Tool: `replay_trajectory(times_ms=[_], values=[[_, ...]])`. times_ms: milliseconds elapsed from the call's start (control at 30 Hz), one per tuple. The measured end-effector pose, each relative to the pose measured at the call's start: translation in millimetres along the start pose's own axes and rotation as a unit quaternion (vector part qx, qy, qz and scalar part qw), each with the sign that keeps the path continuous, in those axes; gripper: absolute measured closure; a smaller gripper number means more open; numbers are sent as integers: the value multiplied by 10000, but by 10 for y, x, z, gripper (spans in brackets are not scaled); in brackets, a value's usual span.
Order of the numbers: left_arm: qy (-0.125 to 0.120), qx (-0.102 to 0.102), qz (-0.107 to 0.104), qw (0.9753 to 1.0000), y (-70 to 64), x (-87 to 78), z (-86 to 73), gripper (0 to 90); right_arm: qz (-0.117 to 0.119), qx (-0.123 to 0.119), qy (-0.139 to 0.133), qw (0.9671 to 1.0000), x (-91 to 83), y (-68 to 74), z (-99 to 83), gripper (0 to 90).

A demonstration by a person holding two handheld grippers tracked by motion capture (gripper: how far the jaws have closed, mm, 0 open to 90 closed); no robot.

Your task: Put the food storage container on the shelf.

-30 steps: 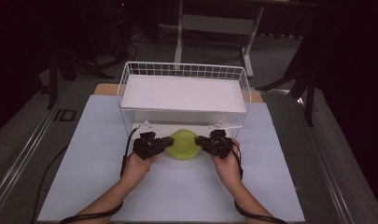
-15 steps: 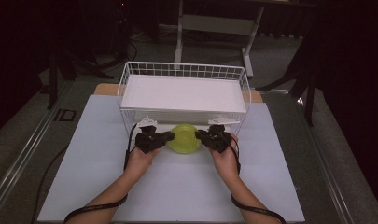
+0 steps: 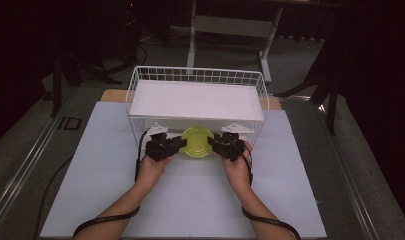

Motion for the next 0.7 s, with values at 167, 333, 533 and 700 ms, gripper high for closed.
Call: replay_trajectory(times_ms=[167,333,533,700], values=[[-48,-64,53,10000,32,27,26,608,-21,213,-71,9997,36,-29,16,588],[-146,-168,24,9997,49,-16,50,584,-82,163,-158,9997,30,-23,23,547],[-248,-190,-63,9995,13,-104,18,560,7,158,-293,9994,-47,15,-9,515],[-252,-111,-123,9995,-27,-192,-38,548,101,84,-265,9996,-125,108,-56,504]])
Point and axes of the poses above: each handheld gripper's, and its own axes: x roughly forward along the jaws, z roughly out of its top, y roughly to its left, the point moved 5 cm from there along x, roughly forward along the jaws, and after that the axes turned 14 degrees about y, right-handed, at the moved point
